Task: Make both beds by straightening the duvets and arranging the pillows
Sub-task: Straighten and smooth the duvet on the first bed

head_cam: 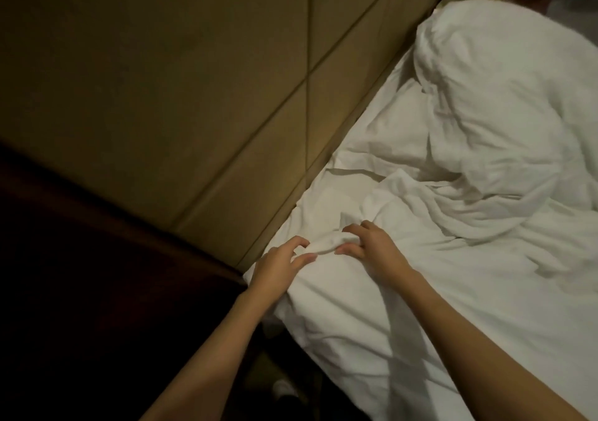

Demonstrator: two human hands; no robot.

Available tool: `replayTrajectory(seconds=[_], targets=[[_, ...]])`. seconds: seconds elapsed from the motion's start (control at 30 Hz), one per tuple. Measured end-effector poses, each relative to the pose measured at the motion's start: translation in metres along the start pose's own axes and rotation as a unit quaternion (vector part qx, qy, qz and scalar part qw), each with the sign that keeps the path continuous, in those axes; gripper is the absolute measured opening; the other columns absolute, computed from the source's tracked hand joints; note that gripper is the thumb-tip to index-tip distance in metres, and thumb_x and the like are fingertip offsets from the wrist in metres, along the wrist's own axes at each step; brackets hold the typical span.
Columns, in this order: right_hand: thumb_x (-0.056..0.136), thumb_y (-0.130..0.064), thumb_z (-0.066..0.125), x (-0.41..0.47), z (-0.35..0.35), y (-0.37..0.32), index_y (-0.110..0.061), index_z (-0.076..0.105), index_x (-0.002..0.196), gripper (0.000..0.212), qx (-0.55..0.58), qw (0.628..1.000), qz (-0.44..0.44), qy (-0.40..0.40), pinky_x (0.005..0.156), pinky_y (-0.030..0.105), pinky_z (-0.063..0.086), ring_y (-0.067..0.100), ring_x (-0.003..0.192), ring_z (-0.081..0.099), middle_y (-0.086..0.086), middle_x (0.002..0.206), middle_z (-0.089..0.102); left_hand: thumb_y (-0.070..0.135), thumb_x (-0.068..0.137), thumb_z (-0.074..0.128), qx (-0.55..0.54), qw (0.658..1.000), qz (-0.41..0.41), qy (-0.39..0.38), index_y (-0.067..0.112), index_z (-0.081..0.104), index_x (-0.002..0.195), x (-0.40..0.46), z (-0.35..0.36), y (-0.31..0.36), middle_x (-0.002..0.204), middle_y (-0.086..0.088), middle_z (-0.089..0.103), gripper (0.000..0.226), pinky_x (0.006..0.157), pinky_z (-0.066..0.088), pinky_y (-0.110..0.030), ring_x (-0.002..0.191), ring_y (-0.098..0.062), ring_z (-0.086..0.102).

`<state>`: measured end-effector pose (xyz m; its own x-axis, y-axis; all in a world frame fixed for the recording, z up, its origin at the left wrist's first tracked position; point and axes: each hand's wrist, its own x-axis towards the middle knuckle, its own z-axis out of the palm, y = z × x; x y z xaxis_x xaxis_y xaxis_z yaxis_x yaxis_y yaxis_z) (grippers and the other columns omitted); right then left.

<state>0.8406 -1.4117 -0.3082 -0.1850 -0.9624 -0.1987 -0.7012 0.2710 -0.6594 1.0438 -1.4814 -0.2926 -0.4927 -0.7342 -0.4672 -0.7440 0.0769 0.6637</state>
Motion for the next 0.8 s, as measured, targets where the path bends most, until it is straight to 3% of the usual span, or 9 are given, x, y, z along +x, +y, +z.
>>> replayTrajectory(seconds=[0.1, 0.2, 0.33, 0.5, 0.67, 0.8], targets=[[0.084, -0.043, 0.065, 0.0, 0.028, -0.02, -0.016, 0.065, 0.104, 0.034, 0.005, 1.0, -0.026, -0.008, 0.067, 0.025, 0.034, 0.014, 0.074, 0.049, -0.006, 0.084, 0.046, 0.044, 0.091, 0.056, 0.03, 0.999, -0.007, 0.042, 0.026, 0.058, 0.117, -0.022, -0.012, -0.014, 0.096, -0.003, 0.066, 0.031, 0.078, 0.046, -0.032, 0.096, -0.023, 0.06], [0.082, -0.041, 0.069, 0.003, 0.029, -0.015, -0.012, 0.065, 0.109, 0.04, -0.017, 1.0, -0.009, -0.01, 0.072, 0.026, 0.037, 0.022, 0.087, 0.055, 0.001, 0.096, 0.053, 0.041, 0.093, 0.054, 0.055, 0.995, 0.013, 0.08, 0.025, 0.058, 0.122, -0.021, -0.017, -0.005, 0.078, 0.001, 0.06, 0.033, 0.07, 0.041, -0.032, 0.086, -0.023, 0.059], [0.082, -0.044, 0.068, 0.011, 0.0, 0.006, -0.013, 0.064, 0.117, 0.047, -0.09, 0.996, -0.019, 0.01, 0.078, 0.03, 0.041, 0.022, 0.1, 0.056, 0.005, 0.11, 0.06, 0.041, 0.096, 0.051, 0.083, 0.992, 0.045, 0.086, 0.026, 0.054, 0.127, 0.0, -0.015, 0.018, 0.103, 0.001, 0.063, 0.035, 0.077, 0.04, -0.031, 0.098, -0.018, 0.057], [0.083, -0.047, 0.066, 0.033, -0.051, 0.039, -0.011, 0.064, 0.119, 0.05, -0.185, 0.981, -0.05, 0.025, 0.085, 0.038, 0.042, 0.028, 0.107, 0.056, 0.007, 0.116, 0.063, 0.04, 0.095, 0.052, 0.073, 0.991, 0.074, 0.082, 0.027, 0.055, 0.125, 0.042, 0.009, 0.044, 0.109, 0.007, 0.061, 0.033, 0.085, 0.048, -0.038, 0.102, -0.015, 0.056], [0.083, -0.049, 0.065, 0.072, -0.117, 0.094, -0.012, 0.063, 0.121, 0.052, -0.27, 0.961, -0.062, 0.01, 0.09, 0.043, 0.04, 0.029, 0.113, 0.055, 0.008, 0.121, 0.061, 0.041, 0.097, 0.048, 0.111, 0.986, 0.095, 0.076, 0.028, 0.05, 0.132, 0.098, 0.045, 0.08, 0.125, 0.008, 0.055, 0.037, 0.078, 0.041, -0.029, 0.115, -0.013, 0.049], [0.074, -0.042, 0.076, 0.119, -0.163, 0.142, -0.01, 0.068, 0.11, 0.049, -0.329, 0.936, -0.127, 0.011, 0.092, 0.048, 0.043, 0.034, 0.108, 0.061, 0.012, 0.113, 0.065, 0.043, 0.097, 0.047, 0.111, 0.988, 0.085, 0.062, 0.028, 0.045, 0.137, 0.153, 0.076, 0.113, 0.137, 0.008, 0.048, 0.043, 0.088, 0.041, -0.03, 0.123, -0.014, 0.043]])
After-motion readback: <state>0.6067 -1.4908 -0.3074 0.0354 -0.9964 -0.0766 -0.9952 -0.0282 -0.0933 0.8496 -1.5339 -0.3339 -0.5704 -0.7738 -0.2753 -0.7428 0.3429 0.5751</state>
